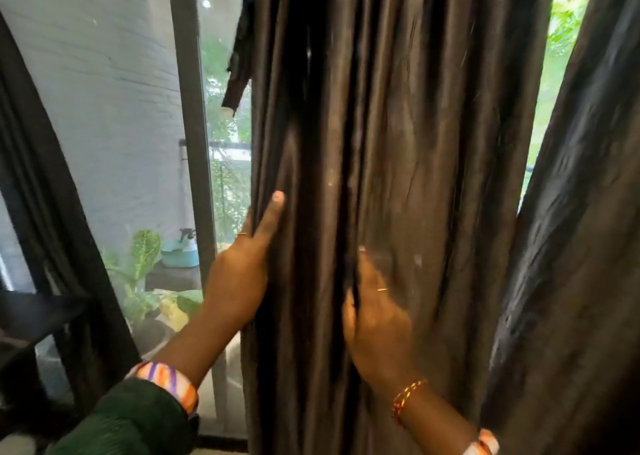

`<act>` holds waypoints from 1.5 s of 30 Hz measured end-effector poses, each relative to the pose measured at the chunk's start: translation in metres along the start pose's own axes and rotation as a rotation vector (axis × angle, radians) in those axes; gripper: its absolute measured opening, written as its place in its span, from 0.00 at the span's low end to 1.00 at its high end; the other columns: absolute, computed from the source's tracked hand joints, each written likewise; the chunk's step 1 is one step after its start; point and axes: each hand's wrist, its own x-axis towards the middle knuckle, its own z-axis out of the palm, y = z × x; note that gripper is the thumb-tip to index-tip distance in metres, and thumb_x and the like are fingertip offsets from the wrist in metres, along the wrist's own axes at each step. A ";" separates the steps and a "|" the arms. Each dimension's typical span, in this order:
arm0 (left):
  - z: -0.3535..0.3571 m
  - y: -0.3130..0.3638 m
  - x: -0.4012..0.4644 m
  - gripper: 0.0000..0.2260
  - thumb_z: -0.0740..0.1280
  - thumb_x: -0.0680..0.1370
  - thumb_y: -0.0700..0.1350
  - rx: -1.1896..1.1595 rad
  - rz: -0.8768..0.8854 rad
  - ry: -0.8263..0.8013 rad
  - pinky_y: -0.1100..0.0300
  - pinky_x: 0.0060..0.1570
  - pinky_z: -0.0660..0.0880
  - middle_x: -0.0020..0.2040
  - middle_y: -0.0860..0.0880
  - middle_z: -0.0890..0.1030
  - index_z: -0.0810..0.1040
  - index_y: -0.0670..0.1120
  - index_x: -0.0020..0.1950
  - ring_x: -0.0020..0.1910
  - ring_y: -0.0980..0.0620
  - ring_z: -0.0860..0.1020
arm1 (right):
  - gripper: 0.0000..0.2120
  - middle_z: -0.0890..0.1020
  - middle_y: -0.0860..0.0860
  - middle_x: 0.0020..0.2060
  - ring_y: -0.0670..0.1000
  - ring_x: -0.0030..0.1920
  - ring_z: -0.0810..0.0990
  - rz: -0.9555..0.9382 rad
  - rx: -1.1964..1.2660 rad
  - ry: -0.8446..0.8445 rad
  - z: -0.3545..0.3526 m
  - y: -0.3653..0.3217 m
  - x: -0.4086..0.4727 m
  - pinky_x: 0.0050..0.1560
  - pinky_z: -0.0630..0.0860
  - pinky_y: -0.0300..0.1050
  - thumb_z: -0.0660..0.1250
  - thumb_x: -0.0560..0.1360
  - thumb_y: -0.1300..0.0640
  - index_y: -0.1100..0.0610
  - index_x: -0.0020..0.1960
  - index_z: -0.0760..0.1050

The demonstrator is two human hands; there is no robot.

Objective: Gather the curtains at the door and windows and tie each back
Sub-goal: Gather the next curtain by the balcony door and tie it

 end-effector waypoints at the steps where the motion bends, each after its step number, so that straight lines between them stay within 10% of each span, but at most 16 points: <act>1: 0.002 0.003 -0.001 0.39 0.58 0.66 0.27 -0.004 0.049 -0.048 0.57 0.25 0.71 0.34 0.34 0.75 0.56 0.53 0.74 0.23 0.40 0.73 | 0.29 0.82 0.57 0.52 0.54 0.30 0.82 -0.019 -0.013 -0.057 0.005 -0.005 -0.002 0.22 0.76 0.45 0.57 0.71 0.58 0.56 0.72 0.58; 5: 0.013 0.018 -0.001 0.15 0.58 0.71 0.37 -0.188 0.099 -0.054 0.60 0.33 0.73 0.35 0.37 0.80 0.80 0.40 0.52 0.32 0.41 0.79 | 0.32 0.82 0.55 0.54 0.52 0.33 0.83 -0.057 0.012 -0.153 0.019 -0.022 -0.001 0.24 0.75 0.42 0.61 0.68 0.61 0.57 0.71 0.59; 9: 0.015 0.027 0.002 0.18 0.54 0.75 0.49 -0.390 -0.013 -0.002 0.52 0.38 0.72 0.36 0.41 0.81 0.80 0.41 0.44 0.35 0.46 0.79 | 0.31 0.84 0.51 0.50 0.44 0.30 0.82 -0.062 -0.013 -0.218 0.022 -0.027 0.004 0.26 0.70 0.34 0.56 0.69 0.54 0.61 0.71 0.60; 13: 0.008 0.019 0.003 0.24 0.53 0.75 0.57 -0.363 -0.010 0.011 0.52 0.37 0.74 0.38 0.42 0.83 0.81 0.41 0.47 0.37 0.45 0.80 | 0.35 0.79 0.52 0.60 0.53 0.51 0.82 0.135 0.205 -0.362 0.016 -0.027 0.001 0.49 0.75 0.45 0.56 0.79 0.54 0.47 0.74 0.34; 17: 0.002 0.004 0.006 0.25 0.58 0.72 0.63 -0.269 -0.006 -0.043 0.64 0.32 0.73 0.38 0.46 0.83 0.81 0.44 0.48 0.34 0.51 0.80 | 0.34 0.77 0.54 0.62 0.54 0.56 0.79 0.214 0.341 -0.321 0.020 -0.014 -0.002 0.55 0.74 0.45 0.59 0.79 0.55 0.49 0.75 0.41; 20: 0.004 0.005 0.008 0.21 0.62 0.73 0.60 -0.251 -0.006 -0.088 0.70 0.30 0.71 0.35 0.49 0.81 0.81 0.43 0.46 0.29 0.57 0.76 | 0.34 0.77 0.52 0.61 0.50 0.55 0.79 0.104 0.406 -0.323 0.026 -0.015 -0.002 0.54 0.75 0.39 0.61 0.78 0.58 0.41 0.69 0.39; 25: 0.009 -0.005 0.013 0.09 0.69 0.74 0.43 -0.086 -0.089 0.015 0.57 0.35 0.72 0.37 0.36 0.81 0.80 0.36 0.41 0.36 0.39 0.79 | 0.33 0.79 0.54 0.59 0.54 0.53 0.81 0.127 0.417 -0.250 0.030 -0.018 -0.002 0.55 0.77 0.44 0.61 0.77 0.52 0.40 0.70 0.41; 29: 0.002 -0.014 0.017 0.16 0.71 0.72 0.48 0.075 -0.133 0.040 0.53 0.33 0.71 0.34 0.34 0.79 0.76 0.35 0.35 0.35 0.36 0.78 | 0.31 0.83 0.54 0.51 0.55 0.44 0.83 0.142 0.390 -0.287 0.031 -0.022 -0.003 0.45 0.81 0.53 0.53 0.73 0.41 0.40 0.72 0.44; 37: -0.008 -0.008 0.033 0.25 0.64 0.71 0.63 0.342 -0.214 -0.112 0.56 0.37 0.67 0.43 0.39 0.80 0.77 0.39 0.41 0.45 0.39 0.78 | 0.45 0.79 0.47 0.28 0.46 0.20 0.74 -0.153 -0.103 -0.207 0.038 -0.040 -0.003 0.18 0.67 0.38 0.80 0.54 0.60 0.62 0.66 0.63; 45: 0.002 0.008 0.023 0.24 0.56 0.80 0.50 -0.337 -0.257 -0.221 0.65 0.27 0.62 0.27 0.42 0.76 0.67 0.49 0.23 0.28 0.49 0.71 | 0.50 0.83 0.55 0.43 0.50 0.22 0.78 -0.046 -0.067 -0.281 0.057 -0.044 -0.006 0.17 0.70 0.43 0.75 0.55 0.66 0.64 0.72 0.56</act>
